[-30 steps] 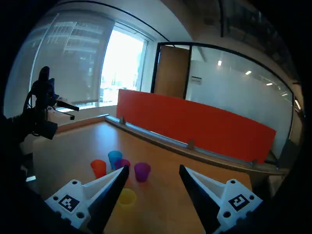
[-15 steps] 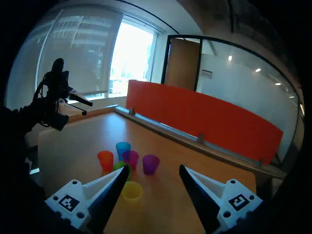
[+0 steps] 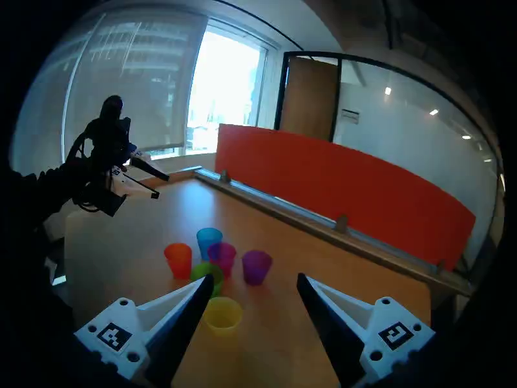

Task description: Pour water

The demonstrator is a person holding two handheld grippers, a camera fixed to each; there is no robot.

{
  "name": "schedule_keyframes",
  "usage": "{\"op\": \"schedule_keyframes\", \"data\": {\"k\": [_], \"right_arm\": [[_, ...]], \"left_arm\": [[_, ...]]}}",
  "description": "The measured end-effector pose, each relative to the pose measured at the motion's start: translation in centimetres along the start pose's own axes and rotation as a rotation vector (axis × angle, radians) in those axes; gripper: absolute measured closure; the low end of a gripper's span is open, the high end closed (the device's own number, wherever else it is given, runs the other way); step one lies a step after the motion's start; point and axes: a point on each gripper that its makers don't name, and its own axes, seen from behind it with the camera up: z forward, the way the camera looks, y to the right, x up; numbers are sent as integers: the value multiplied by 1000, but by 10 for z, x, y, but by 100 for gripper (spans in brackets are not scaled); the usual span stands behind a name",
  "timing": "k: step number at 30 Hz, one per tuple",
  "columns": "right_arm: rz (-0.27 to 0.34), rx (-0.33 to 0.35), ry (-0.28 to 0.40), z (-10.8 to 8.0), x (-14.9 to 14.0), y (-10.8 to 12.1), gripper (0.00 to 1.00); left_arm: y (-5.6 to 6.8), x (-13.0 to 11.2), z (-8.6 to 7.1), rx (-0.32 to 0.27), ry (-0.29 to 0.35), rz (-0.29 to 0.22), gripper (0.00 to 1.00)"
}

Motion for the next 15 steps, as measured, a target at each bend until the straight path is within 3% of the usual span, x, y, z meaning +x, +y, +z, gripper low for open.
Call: {"op": "schedule_keyframes", "data": {"k": [15], "right_arm": [[-2, 35, -26, 18, -16, -6, 0]], "left_arm": [[-8, -33, 41, -45, -91, -1, 6]]}}
